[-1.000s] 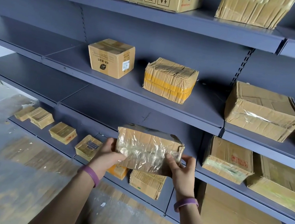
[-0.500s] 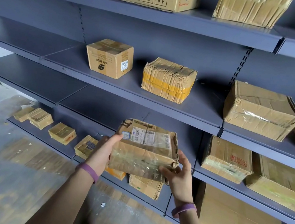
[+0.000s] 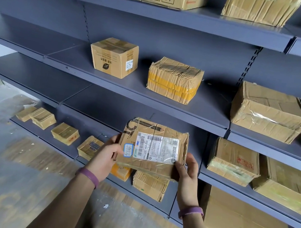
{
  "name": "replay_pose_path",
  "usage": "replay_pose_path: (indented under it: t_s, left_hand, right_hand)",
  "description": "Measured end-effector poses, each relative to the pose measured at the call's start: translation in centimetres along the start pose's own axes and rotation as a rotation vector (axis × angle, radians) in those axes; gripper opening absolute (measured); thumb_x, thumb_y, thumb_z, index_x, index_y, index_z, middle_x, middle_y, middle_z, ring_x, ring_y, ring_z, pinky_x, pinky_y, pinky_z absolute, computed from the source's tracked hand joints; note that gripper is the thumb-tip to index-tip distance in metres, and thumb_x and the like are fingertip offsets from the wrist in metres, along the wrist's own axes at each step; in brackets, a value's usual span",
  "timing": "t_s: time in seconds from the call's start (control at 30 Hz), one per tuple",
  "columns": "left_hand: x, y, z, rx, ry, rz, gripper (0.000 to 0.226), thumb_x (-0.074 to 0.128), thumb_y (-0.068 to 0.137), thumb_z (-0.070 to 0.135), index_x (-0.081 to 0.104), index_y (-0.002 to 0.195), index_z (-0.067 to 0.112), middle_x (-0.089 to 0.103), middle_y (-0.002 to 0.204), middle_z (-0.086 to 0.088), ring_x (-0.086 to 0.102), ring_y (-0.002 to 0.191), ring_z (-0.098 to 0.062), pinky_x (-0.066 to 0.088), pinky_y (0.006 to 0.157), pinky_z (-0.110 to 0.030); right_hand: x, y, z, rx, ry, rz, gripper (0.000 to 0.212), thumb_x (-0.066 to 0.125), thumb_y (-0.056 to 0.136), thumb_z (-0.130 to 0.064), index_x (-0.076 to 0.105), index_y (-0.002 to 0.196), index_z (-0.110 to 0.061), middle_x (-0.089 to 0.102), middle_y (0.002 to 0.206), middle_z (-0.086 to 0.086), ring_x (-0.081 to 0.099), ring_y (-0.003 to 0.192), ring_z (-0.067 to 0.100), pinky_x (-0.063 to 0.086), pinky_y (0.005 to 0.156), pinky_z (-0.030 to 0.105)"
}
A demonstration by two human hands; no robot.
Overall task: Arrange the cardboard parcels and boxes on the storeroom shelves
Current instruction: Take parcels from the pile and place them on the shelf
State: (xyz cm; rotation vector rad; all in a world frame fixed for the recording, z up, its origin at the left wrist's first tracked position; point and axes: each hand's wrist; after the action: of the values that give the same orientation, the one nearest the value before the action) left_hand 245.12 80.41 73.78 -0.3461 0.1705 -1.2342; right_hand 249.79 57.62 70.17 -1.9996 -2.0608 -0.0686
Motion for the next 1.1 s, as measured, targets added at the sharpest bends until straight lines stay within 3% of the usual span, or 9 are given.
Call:
replay_pose_path:
  t_s: [0.13, 0.33, 0.5, 0.6, 0.7, 0.8, 0.9, 1.0, 1.1]
  left_hand:
    - [0.2, 0.5, 0.2, -0.035, 0.088, 0.01, 0.05, 0.039, 0.089, -0.005, 0.062, 0.122, 0.024, 0.074, 0.113, -0.006, 0.068, 0.109, -0.026, 0.053, 0.094, -0.045]
    - [1.4, 0.9, 0.5, -0.091, 0.05, 0.102, 0.031, 0.041, 0.105, 0.027, 0.072, 0.107, 0.024, 0.077, 0.105, -0.003, 0.07, 0.106, -0.025, 0.051, 0.102, -0.052]
    - [1.9, 0.6, 0.7, -0.073, -0.026, 0.09, 0.041, 0.03, 0.111, 0.019, 0.053, 0.143, 0.006, 0.051, 0.146, -0.007, 0.044, 0.139, -0.03, 0.044, 0.075, -0.002]
    - [2.0, 1.4, 0.5, -0.11, 0.027, 0.033, 0.045, 0.035, 0.107, 0.047, 0.073, 0.12, 0.027, 0.068, 0.129, 0.001, 0.058, 0.128, -0.025, 0.051, 0.098, -0.028]
    - [2.3, 2.5, 0.8, -0.127, 0.048, 0.053, 0.046, 0.037, 0.104, 0.054, 0.072, 0.12, 0.028, 0.07, 0.125, 0.001, 0.063, 0.12, -0.024, 0.051, 0.099, -0.032]
    - [2.7, 3.9, 0.7, -0.166, 0.05, 0.04, 0.061, 0.037, 0.082, 0.081, 0.077, 0.106, 0.042, 0.076, 0.11, 0.008, 0.066, 0.114, -0.021, 0.044, 0.108, -0.05]
    - [3.8, 5.3, 1.2, -0.201, 0.025, -0.019, 0.057, 0.034, 0.092, 0.074, 0.078, 0.106, 0.04, 0.075, 0.113, 0.007, 0.065, 0.115, -0.02, 0.04, 0.112, -0.046]
    - [5.8, 6.7, 1.9, -0.179, 0.024, -0.115, 0.056, 0.029, 0.104, 0.058, 0.073, 0.119, 0.026, 0.074, 0.117, 0.001, 0.067, 0.109, -0.015, 0.046, 0.105, -0.036]
    - [7.8, 8.4, 2.2, -0.152, 0.058, -0.203, 0.055, 0.03, 0.105, 0.056, 0.075, 0.111, 0.026, 0.077, 0.106, 0.003, 0.073, 0.092, -0.01, 0.054, 0.074, -0.025]
  right_hand:
    - [0.0, -0.1, 0.1, 0.034, -0.021, -0.005, 0.05, 0.051, 0.099, -0.008, 0.048, 0.143, -0.031, 0.065, 0.126, -0.003, 0.059, 0.12, 0.023, 0.045, 0.108, 0.049]
    - [0.0, 0.1, -0.6, -0.01, -0.056, -0.02, 0.051, 0.047, 0.101, -0.011, 0.045, 0.147, -0.035, 0.059, 0.136, -0.008, 0.055, 0.124, 0.014, 0.044, 0.108, 0.041]
    - [-0.1, 0.4, -1.1, -0.034, -0.068, -0.036, 0.049, 0.046, 0.103, -0.032, 0.038, 0.152, -0.032, 0.049, 0.142, -0.013, 0.049, 0.111, -0.011, 0.041, 0.085, 0.012]
    - [-0.2, 0.9, -1.4, -0.027, -0.065, -0.025, 0.049, 0.041, 0.104, -0.035, 0.036, 0.153, -0.028, 0.046, 0.145, -0.014, 0.047, 0.108, -0.014, 0.041, 0.078, 0.005]
    - [-0.3, 1.6, -1.6, -0.016, -0.058, 0.003, 0.048, 0.038, 0.105, -0.037, 0.037, 0.152, -0.028, 0.047, 0.145, -0.012, 0.047, 0.111, -0.015, 0.04, 0.081, 0.006]
    - [-0.7, 2.2, -1.7, -0.012, -0.046, 0.061, 0.047, 0.036, 0.105, -0.042, 0.041, 0.149, -0.03, 0.051, 0.142, -0.011, 0.049, 0.121, -0.004, 0.04, 0.101, 0.019]
    - [-1.2, 2.3, -1.8, -0.017, -0.065, 0.152, 0.045, 0.031, 0.105, -0.048, 0.044, 0.147, -0.036, 0.052, 0.14, -0.017, 0.046, 0.128, 0.0, 0.03, 0.115, 0.03]
    - [-2.1, 1.9, -2.0, -0.032, -0.081, 0.258, 0.046, 0.029, 0.105, -0.051, 0.045, 0.146, -0.038, 0.052, 0.14, -0.022, 0.043, 0.133, 0.001, 0.028, 0.117, 0.028]
    - [-2.9, 1.4, -2.2, -0.031, -0.048, 0.353, 0.056, 0.037, 0.092, -0.073, 0.05, 0.14, -0.047, 0.05, 0.145, -0.022, 0.041, 0.138, 0.002, 0.026, 0.121, 0.036]
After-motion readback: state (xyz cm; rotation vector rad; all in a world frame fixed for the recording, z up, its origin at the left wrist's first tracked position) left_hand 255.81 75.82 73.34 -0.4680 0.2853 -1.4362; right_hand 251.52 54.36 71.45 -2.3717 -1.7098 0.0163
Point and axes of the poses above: each hand's wrist, its own y-axis towards the middle knuckle, its own x-axis out of the palm, z = x × y
